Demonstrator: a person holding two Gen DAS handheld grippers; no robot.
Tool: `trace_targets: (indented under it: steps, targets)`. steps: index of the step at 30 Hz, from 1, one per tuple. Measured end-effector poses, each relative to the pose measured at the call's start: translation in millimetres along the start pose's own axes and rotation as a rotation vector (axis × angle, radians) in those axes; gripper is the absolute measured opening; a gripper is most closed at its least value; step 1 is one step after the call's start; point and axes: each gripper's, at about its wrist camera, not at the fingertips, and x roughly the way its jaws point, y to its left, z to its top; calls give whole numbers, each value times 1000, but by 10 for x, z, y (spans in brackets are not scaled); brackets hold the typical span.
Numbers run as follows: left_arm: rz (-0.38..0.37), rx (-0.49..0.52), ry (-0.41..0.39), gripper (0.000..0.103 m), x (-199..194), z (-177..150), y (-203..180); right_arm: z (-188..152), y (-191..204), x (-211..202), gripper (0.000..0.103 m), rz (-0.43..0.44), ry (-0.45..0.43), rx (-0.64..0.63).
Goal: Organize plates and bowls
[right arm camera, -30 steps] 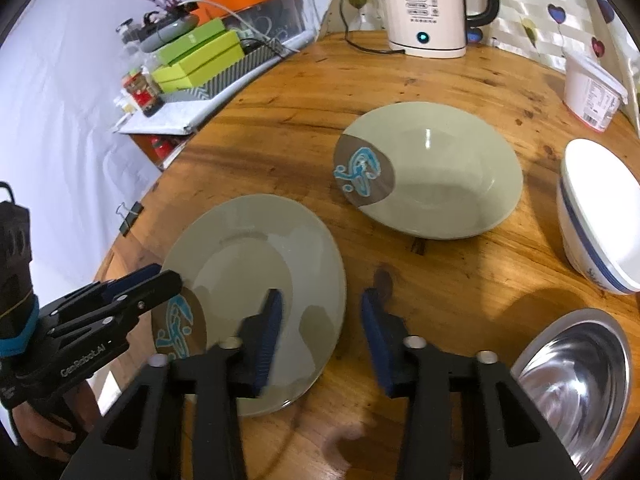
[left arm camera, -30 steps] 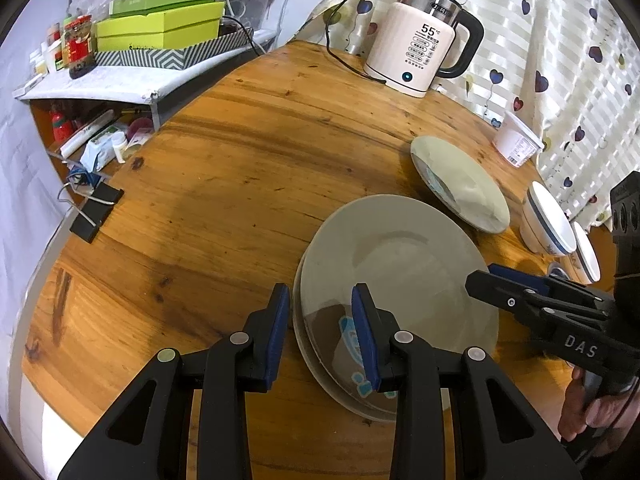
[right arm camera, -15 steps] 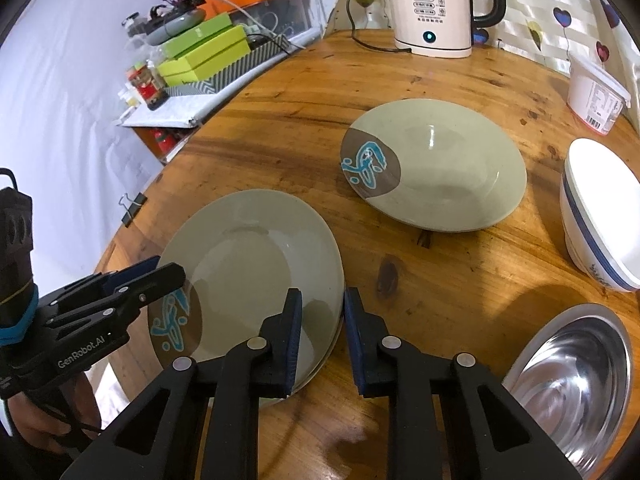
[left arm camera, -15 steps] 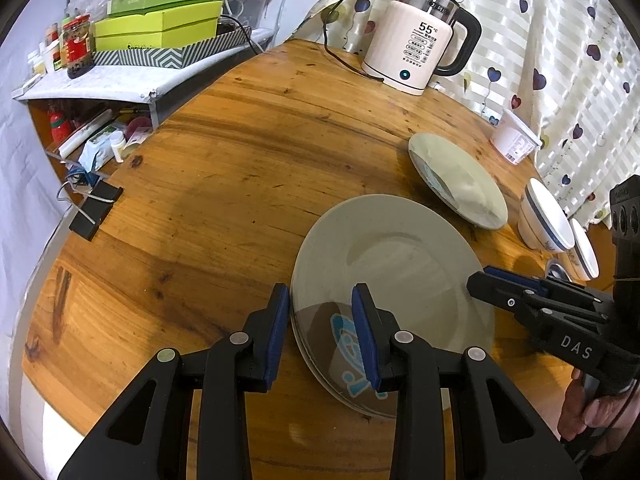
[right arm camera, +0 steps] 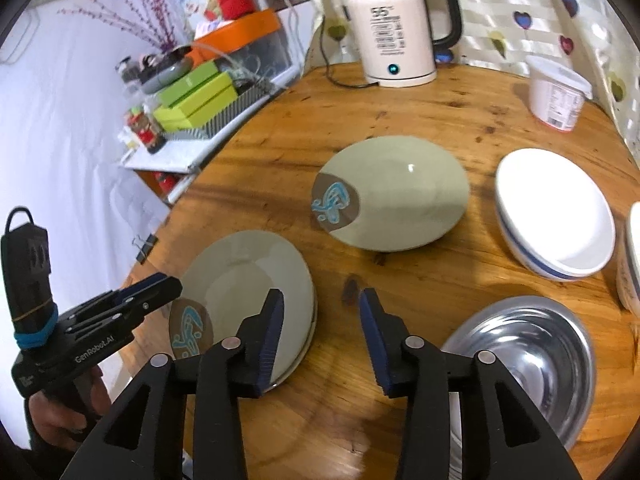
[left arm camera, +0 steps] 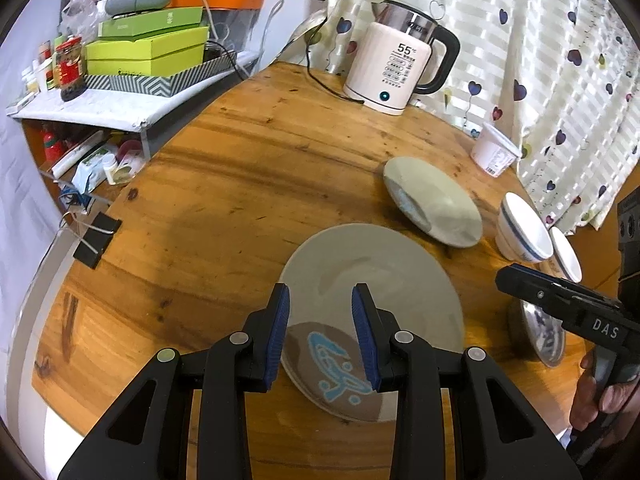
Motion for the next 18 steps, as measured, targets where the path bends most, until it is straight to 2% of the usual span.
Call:
trace_targets:
  steps: [18]
  targets:
    - [-22,67,0,34,37,159,-238,28,-198,-132,39,-9,-21,77]
